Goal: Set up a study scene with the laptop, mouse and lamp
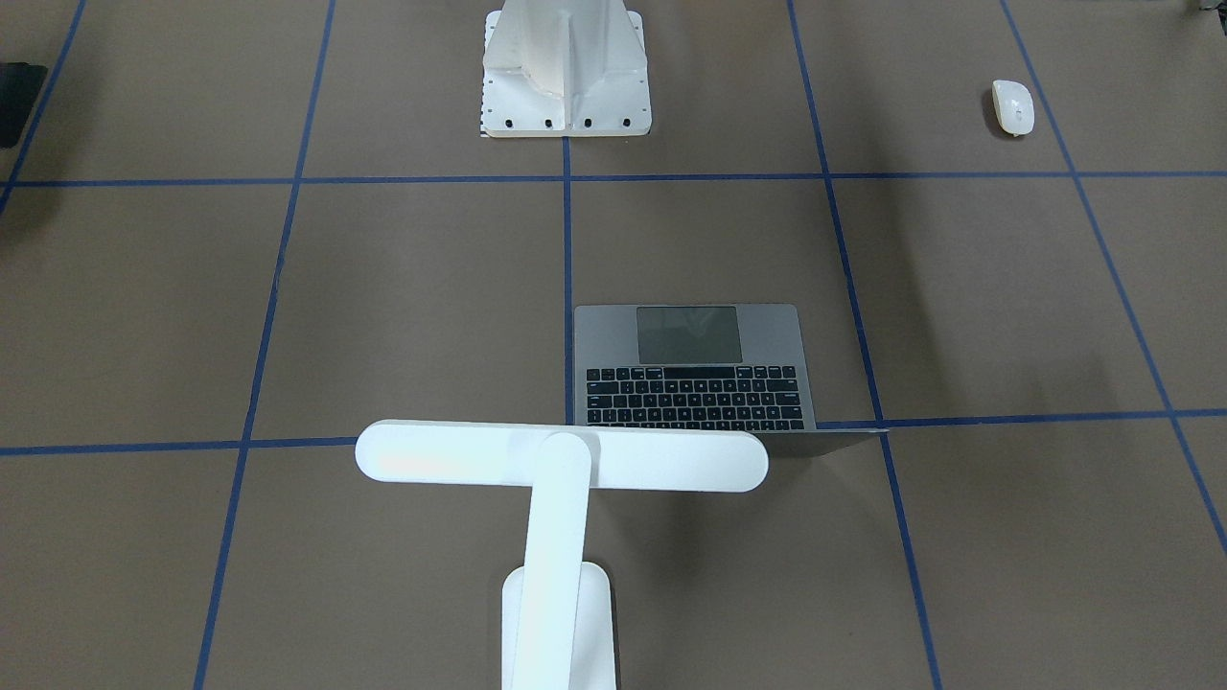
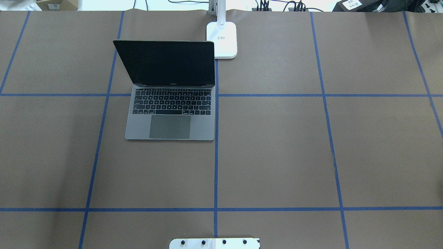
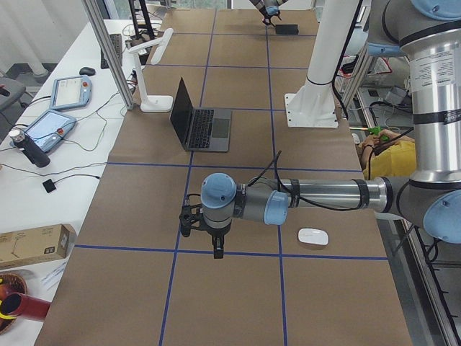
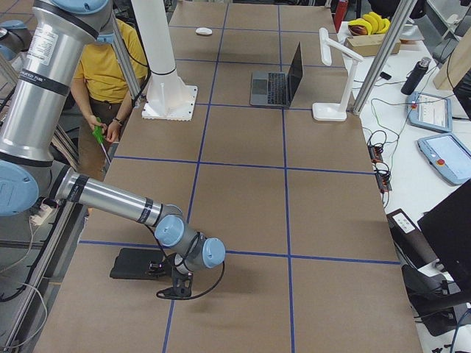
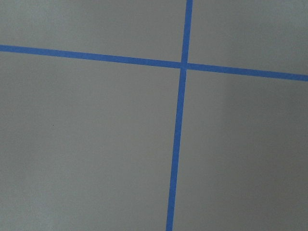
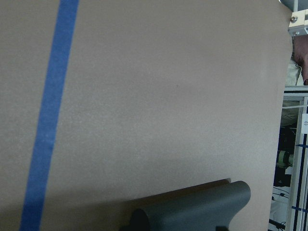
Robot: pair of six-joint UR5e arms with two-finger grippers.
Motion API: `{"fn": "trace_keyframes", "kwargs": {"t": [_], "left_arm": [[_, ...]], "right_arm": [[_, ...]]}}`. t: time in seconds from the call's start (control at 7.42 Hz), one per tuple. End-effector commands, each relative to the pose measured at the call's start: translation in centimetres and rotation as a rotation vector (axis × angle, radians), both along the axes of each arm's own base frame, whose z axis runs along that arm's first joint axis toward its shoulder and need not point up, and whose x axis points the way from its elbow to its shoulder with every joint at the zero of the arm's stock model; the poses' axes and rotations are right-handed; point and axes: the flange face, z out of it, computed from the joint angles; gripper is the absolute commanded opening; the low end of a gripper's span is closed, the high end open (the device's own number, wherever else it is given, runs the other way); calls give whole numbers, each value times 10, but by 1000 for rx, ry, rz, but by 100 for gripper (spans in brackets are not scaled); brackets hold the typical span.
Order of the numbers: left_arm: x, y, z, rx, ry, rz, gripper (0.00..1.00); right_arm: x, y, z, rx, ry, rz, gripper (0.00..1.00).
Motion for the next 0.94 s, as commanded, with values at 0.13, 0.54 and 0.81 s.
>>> {"fn": "trace_keyframes", "kwargs": {"t": [0.13, 0.54, 0.81], "left_arm": [[0, 1, -3, 6, 0, 0, 100], [-2, 7, -8, 13, 0, -3, 100], [-2, 16, -13, 17, 2, -3, 100]], "right_arm": [[-2, 4, 2, -12, 9, -6, 67], [-9, 5, 2, -26, 16, -18, 67], [-12, 7, 2, -26, 16, -36, 60]]}}
